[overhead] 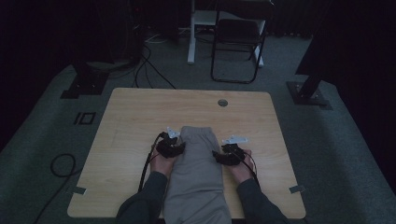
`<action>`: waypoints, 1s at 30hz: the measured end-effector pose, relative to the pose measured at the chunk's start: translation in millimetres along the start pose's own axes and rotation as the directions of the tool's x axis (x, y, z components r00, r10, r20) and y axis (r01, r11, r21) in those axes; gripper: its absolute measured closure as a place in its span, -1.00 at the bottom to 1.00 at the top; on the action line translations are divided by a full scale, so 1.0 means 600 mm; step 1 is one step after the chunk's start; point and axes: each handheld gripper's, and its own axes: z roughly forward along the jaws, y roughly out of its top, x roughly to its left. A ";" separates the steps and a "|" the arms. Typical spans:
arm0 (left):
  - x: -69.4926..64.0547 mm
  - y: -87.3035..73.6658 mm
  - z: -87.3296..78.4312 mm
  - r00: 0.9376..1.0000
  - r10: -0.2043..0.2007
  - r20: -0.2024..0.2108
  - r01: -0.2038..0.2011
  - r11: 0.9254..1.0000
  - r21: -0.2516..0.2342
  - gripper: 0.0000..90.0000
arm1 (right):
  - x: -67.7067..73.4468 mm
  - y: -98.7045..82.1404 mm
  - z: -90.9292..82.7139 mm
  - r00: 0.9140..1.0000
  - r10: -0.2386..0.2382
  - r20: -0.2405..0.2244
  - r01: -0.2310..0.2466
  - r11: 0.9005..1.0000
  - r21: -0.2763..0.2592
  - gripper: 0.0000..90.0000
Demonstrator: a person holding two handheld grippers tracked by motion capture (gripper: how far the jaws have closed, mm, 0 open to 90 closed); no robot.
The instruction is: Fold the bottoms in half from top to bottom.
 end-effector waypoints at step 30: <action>0.011 0.029 0.029 0.991 -0.086 0.102 0.086 0.996 0.012 0.87 | -0.028 0.084 0.097 0.997 0.079 0.014 -0.080 0.997 0.018 0.94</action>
